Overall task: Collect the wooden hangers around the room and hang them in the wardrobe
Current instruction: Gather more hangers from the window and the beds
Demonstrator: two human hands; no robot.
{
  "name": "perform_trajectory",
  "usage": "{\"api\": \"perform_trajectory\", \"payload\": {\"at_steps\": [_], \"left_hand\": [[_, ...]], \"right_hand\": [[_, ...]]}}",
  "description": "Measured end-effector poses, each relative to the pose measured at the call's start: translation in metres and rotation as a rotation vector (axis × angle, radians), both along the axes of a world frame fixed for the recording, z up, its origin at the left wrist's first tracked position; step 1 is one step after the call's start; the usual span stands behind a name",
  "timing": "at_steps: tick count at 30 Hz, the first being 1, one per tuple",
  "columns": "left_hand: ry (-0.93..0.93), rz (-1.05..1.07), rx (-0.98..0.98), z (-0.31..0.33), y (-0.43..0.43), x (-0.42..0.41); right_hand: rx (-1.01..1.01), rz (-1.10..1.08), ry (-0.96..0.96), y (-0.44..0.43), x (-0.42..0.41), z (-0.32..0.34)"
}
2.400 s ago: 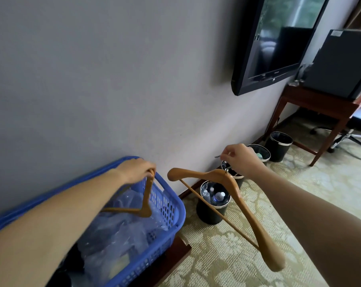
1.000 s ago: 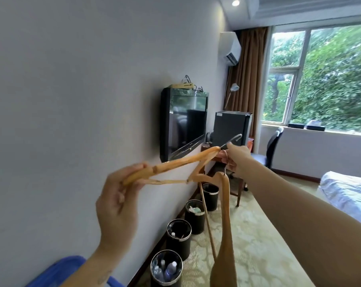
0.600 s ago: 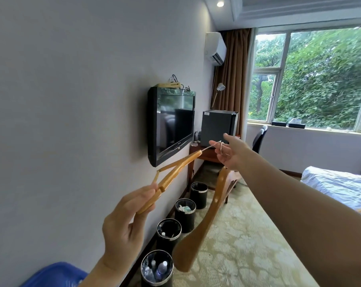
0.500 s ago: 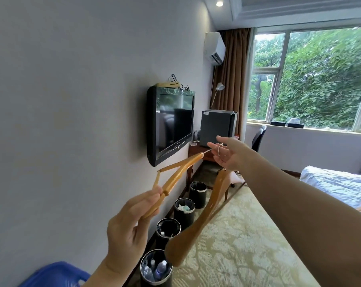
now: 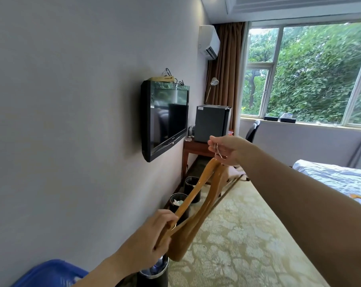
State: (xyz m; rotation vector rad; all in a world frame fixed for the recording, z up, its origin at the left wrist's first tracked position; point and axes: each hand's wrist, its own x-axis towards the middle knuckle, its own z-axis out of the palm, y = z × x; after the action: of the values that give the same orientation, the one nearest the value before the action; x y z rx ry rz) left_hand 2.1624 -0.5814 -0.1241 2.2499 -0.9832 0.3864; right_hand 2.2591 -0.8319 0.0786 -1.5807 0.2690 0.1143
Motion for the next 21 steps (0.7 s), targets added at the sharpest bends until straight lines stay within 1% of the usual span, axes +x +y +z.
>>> {"api": "perform_trajectory", "payload": {"at_steps": [3,5,7,9,13,16,19,21], "left_hand": [[0.230,-0.132,0.041,0.012,-0.015,0.007],[0.282,-0.177,0.085,0.027,-0.024,0.014],[0.250,-0.191,0.111,0.045,-0.035,0.026],[0.211,-0.164,0.095,0.063,-0.045,0.044],[0.031,-0.092,0.139,0.098,-0.070,0.078],[-0.068,-0.053,0.172,0.117,-0.094,0.099],[-0.091,-0.018,0.274,0.130,-0.124,0.114],[-0.041,-0.042,0.363,0.136,-0.149,0.119]], "right_hand": [[-0.093,0.030,-0.021,-0.005,-0.003,0.006],[-0.147,0.014,-0.040,-0.010,-0.005,0.010],[-0.182,-0.007,-0.068,-0.019,-0.007,0.013],[-0.247,-0.035,-0.094,-0.028,-0.010,0.016],[-0.376,-0.086,-0.153,-0.043,-0.025,0.027],[-0.453,-0.069,-0.232,-0.057,-0.032,0.033],[-0.503,-0.073,-0.293,-0.076,-0.037,0.035],[-0.570,-0.089,-0.336,-0.092,-0.044,0.036]]}}
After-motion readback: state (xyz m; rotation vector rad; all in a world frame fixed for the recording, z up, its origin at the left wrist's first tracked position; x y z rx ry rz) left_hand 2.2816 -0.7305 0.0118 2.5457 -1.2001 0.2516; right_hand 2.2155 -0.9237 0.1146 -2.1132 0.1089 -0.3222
